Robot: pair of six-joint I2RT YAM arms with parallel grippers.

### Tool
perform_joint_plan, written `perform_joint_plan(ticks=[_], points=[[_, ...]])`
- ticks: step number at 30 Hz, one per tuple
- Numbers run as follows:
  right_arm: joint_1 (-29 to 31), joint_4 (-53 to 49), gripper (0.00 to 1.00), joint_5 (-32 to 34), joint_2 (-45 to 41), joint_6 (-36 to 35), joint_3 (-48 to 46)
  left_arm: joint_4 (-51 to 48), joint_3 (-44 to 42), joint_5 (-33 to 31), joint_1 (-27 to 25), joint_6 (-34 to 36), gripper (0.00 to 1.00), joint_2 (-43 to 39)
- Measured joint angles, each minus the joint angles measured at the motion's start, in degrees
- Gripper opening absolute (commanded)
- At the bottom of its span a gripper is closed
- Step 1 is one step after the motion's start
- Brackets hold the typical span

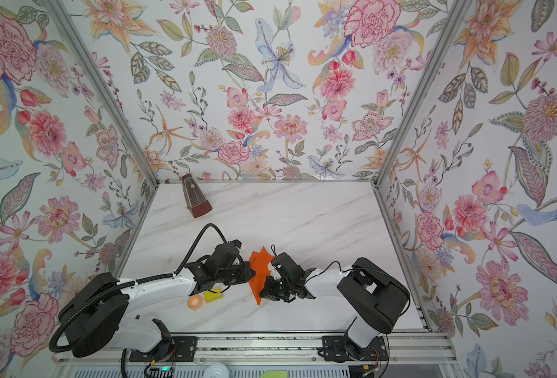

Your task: Fold a paper plane with a square sheet of paper (fold left side to right side)

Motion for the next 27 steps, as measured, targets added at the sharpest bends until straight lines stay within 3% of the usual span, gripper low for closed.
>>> perform_joint_plan(ticks=[24, 27], points=[[0.3, 0.3, 0.0, 0.1, 0.3, -0.8, 0.2, 8.5, 3.5, 3.6, -1.0, -1.7, 0.0, 11.4], [0.3, -0.2, 0.06, 0.4, 0.0, -0.7, 0.3, 9.6, 3.5, 3.7, -1.2, -2.1, 0.0, 12.3]])
